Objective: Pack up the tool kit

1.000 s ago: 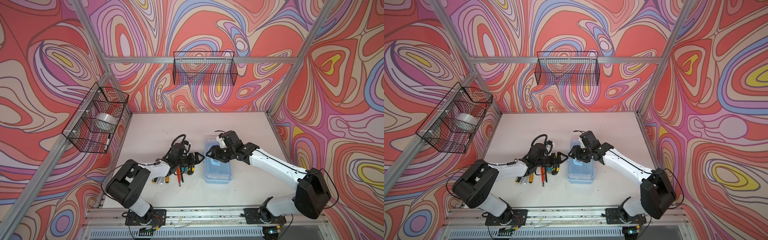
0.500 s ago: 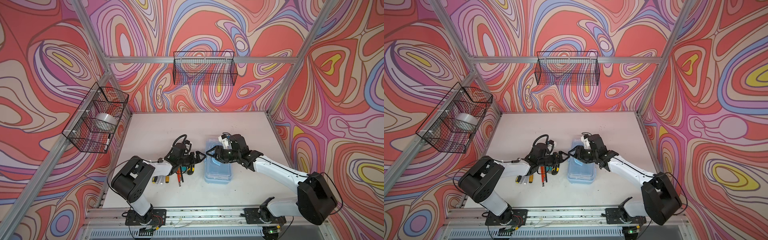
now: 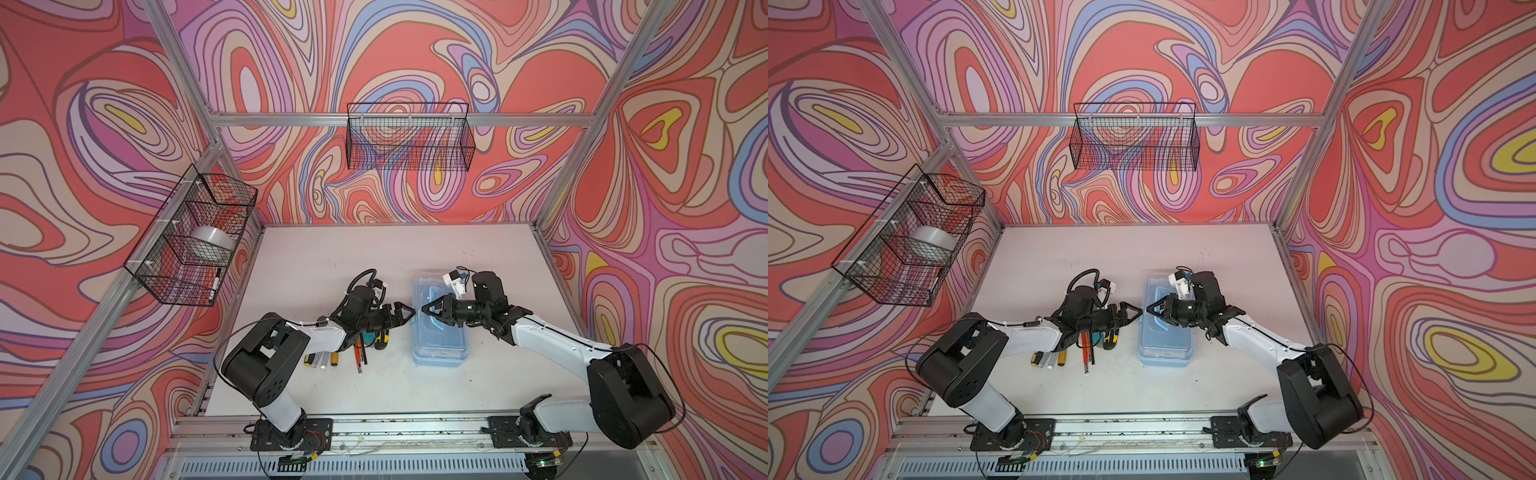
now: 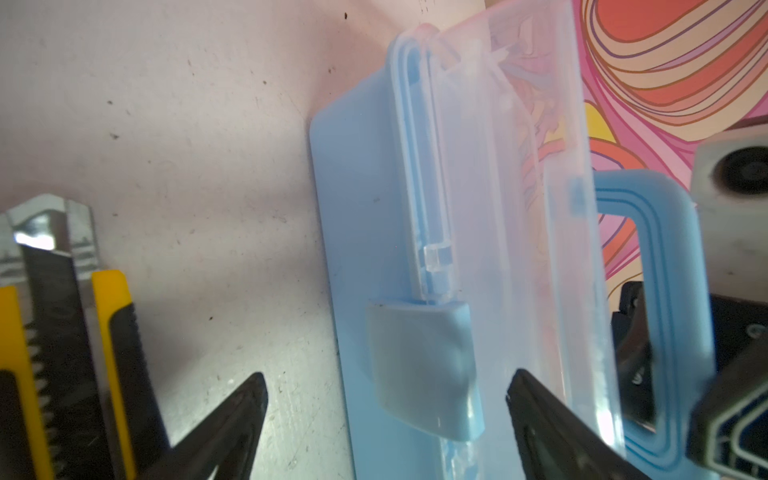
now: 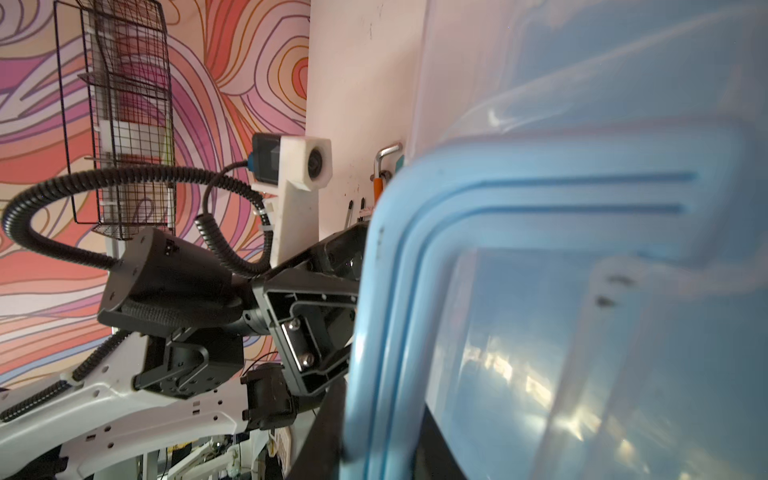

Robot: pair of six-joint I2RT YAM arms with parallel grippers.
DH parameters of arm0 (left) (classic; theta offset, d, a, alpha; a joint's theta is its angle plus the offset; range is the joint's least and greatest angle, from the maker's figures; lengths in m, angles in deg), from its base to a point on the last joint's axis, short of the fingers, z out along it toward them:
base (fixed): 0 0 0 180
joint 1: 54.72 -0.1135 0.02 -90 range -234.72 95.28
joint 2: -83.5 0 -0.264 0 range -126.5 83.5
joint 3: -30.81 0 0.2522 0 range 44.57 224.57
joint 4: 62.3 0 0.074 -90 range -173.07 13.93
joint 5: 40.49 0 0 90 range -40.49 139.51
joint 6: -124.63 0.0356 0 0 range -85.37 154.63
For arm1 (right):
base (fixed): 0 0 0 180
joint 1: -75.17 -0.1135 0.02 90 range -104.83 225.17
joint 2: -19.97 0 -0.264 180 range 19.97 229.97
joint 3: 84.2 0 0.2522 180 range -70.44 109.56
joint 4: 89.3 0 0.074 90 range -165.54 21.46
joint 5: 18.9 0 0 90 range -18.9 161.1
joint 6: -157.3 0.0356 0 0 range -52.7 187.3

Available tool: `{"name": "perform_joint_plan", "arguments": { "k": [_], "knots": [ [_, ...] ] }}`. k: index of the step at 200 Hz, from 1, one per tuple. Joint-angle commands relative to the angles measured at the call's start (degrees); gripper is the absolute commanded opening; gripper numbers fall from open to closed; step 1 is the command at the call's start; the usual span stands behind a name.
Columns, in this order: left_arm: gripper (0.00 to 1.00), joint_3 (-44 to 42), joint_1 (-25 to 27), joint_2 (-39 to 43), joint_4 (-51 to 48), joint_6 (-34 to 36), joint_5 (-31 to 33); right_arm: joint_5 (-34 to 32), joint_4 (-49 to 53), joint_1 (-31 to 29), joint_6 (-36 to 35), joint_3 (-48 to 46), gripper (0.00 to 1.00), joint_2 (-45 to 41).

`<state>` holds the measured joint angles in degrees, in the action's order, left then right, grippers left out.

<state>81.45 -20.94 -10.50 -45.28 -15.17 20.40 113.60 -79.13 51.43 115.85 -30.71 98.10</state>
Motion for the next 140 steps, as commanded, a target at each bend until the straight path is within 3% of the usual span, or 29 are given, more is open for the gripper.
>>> {"name": "perform_joint_plan", "arguments": {
  "k": [1,8,14,75,140],
  "knots": [
    [0.90,-0.54,0.84,2.23,4.00,-1.22,-0.21,2.94,-1.38,0.26,-4.03,-1.35,0.18,0.79],
    [0.89,-0.59,0.85,2.24,5.08,-1.79,-0.50,3.34,-1.63,0.45,-4.12,-1.48,0.16,0.65],
    [0.89,-0.60,0.85,2.07,5.97,-2.30,-0.98,3.71,-1.94,0.78,-4.14,-1.65,0.00,0.61],
    [0.87,-4.00,0.85,-2.51,24.59,-11.83,-5.22,13.19,-15.57,5.03,2.00,-6.56,0.00,2.58],
    [0.82,-10.95,0.85,-8.36,39.91,-18.61,-6.30,14.53,-18.54,5.83,2.66,-8.13,0.00,4.51]
  ]
}}
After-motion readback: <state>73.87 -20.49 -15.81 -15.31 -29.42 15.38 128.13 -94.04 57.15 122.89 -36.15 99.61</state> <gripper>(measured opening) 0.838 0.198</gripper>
